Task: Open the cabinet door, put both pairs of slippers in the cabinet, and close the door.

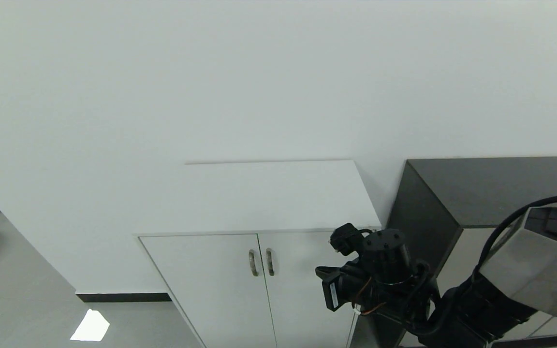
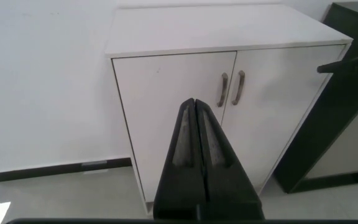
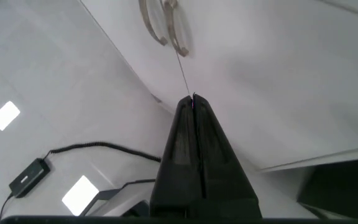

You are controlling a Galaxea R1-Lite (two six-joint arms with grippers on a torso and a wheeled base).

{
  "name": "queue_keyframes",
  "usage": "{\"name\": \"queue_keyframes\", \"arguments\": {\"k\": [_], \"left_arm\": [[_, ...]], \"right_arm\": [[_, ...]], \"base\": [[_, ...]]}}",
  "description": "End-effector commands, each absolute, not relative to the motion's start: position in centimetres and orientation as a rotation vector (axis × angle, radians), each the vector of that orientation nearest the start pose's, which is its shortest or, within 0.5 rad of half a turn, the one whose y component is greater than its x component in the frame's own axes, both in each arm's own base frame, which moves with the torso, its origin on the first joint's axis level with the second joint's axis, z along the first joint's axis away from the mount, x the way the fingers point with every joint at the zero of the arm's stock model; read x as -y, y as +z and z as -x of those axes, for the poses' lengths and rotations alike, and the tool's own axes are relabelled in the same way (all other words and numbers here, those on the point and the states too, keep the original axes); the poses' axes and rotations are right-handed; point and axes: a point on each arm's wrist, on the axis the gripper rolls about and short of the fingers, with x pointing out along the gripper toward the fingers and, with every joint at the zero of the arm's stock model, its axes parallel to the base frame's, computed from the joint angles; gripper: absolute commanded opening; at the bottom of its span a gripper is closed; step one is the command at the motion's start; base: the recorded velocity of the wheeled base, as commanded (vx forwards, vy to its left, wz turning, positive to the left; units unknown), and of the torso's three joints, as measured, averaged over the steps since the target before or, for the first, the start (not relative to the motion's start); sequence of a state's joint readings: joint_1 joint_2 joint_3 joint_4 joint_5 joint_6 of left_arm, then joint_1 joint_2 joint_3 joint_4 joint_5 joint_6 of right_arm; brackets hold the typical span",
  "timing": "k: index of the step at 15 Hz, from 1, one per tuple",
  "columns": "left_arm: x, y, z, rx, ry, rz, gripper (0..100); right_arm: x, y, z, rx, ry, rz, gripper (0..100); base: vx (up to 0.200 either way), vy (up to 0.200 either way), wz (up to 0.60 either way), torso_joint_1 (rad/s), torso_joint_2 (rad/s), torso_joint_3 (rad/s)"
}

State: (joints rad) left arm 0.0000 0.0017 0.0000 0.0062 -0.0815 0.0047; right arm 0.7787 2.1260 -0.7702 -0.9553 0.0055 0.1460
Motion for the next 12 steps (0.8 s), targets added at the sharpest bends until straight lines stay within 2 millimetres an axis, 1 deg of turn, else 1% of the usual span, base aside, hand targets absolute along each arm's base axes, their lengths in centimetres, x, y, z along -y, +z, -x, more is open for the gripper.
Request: {"name": "queue_keyframes", "arguments": {"k": [1, 2, 3, 6, 7, 8, 9, 10, 11, 12], "left_arm": [[0.2, 7.5, 2.3, -0.007, -0.081, -0.004, 0], [0.2, 7.5, 2.3, -0.007, -0.081, -0.004, 0], [0.2, 7.5, 2.3, -0.007, -0.081, -0.004, 0], [0.2, 7.5, 2.3, -0.007, -0.081, -0.004, 0], [0.2, 7.5, 2.3, -0.007, -0.08, -0.004, 0], [0.2, 7.5, 2.3, -0.007, -0.081, -0.004, 0], [0.2, 7.5, 2.3, -0.007, -0.081, -0.004, 0], [0.2, 7.5, 2.3, -0.007, -0.08, -0.004, 0], [0.2, 7.5, 2.3, -0.007, -0.08, -0.004, 0], [0.2, 7.5, 2.3, -0.007, -0.08, -0.004, 0]], "right_arm": [[-25.9, 4.6, -26.4, -0.451, 0.739, 0.024, 0], [-25.8, 4.8, -26.4, -0.439, 0.738, 0.019, 0], [-25.7, 5.3, -26.3, -0.421, 0.726, 0.015, 0], [-24.8, 8.2, -25.4, -0.361, 0.711, -0.001, 0], [-24.6, 8.7, -25.2, -0.358, 0.713, -0.001, 0], [-24.0, 9.6, -24.6, -0.364, 0.707, 0.007, 0], [-22.7, 11.4, -23.3, -0.375, 0.684, 0.016, 0], [-22.2, 12.0, -22.8, -0.376, 0.669, 0.018, 0], [-20.5, 13.4, -21.3, -0.367, 0.613, 0.026, 0], [-19.9, 13.8, -20.8, -0.358, 0.595, 0.026, 0]], "base": [[0.0, 0.0, 0.0, 0.0, 0.0, 0.0], [0.0, 0.0, 0.0, 0.0, 0.0, 0.0], [0.0, 0.0, 0.0, 0.0, 0.0, 0.0], [0.0, 0.0, 0.0, 0.0, 0.0, 0.0], [0.0, 0.0, 0.0, 0.0, 0.0, 0.0], [0.0, 0.0, 0.0, 0.0, 0.0, 0.0], [0.0, 0.0, 0.0, 0.0, 0.0, 0.0], [0.0, 0.0, 0.0, 0.0, 0.0, 0.0], [0.0, 0.0, 0.0, 0.0, 0.0, 0.0], [0.0, 0.0, 0.0, 0.0, 0.0, 0.0]]}}
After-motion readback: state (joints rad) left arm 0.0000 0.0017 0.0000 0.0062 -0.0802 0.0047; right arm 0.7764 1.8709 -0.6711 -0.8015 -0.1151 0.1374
